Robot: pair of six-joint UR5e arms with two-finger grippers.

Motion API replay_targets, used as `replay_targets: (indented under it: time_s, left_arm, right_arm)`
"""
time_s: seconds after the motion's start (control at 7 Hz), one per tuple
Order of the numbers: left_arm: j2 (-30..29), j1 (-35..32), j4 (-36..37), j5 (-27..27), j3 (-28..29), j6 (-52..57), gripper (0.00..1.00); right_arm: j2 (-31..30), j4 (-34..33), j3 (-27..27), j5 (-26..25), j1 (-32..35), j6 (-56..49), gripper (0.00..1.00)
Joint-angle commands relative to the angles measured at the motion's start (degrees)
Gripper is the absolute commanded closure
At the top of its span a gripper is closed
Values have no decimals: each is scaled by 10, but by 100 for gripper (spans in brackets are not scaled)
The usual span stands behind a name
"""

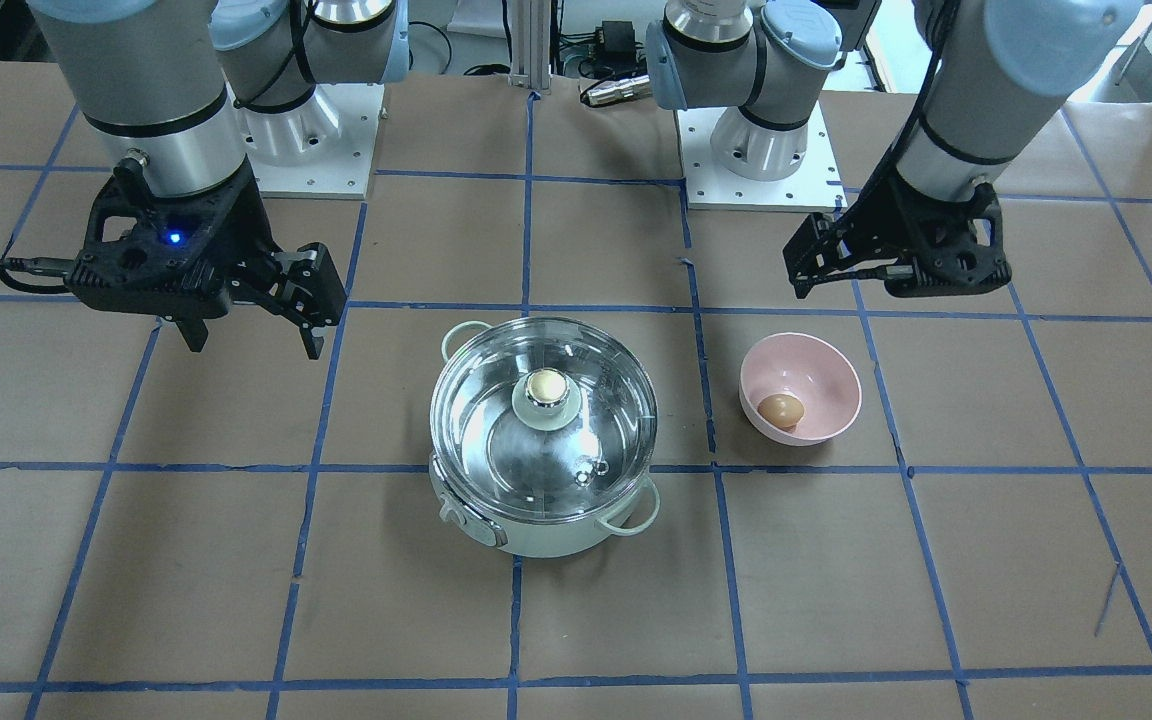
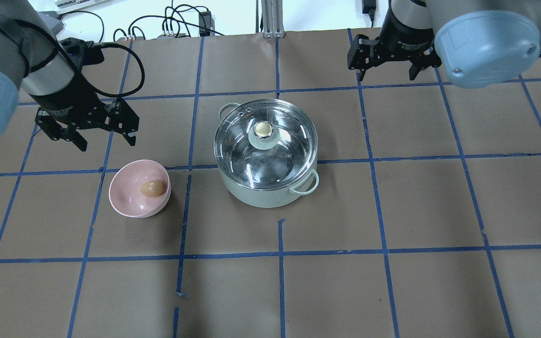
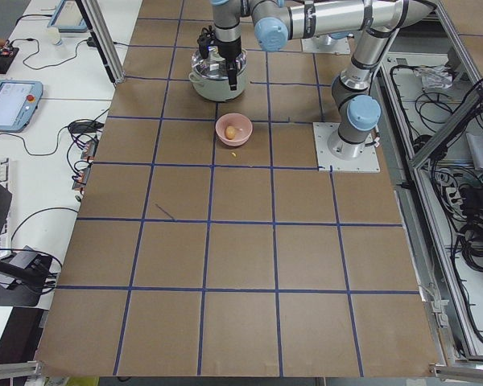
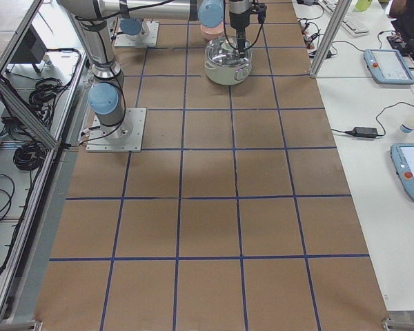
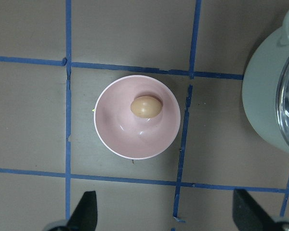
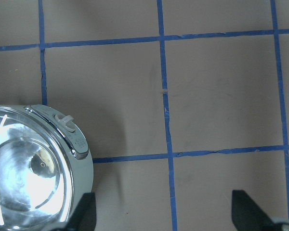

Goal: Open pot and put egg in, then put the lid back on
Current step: 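Lower the left gripper over the egg while the right moves over the lid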

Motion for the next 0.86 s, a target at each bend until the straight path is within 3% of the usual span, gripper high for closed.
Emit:
replay_targets:
  time_s: [0.0, 0.29, 0.71]
  left_arm:
    - [-1, 11, 112, -1, -97, 17, 1]
    - [0, 59, 170, -21, -161, 79, 1]
    - [-8, 59, 220, -22, -200, 107, 2]
  right_arm:
    - [15, -15, -2, 48, 3, 3, 0]
    - [59, -56, -25, 43, 86, 100, 0]
    - [83, -62, -33, 15, 159, 205, 0]
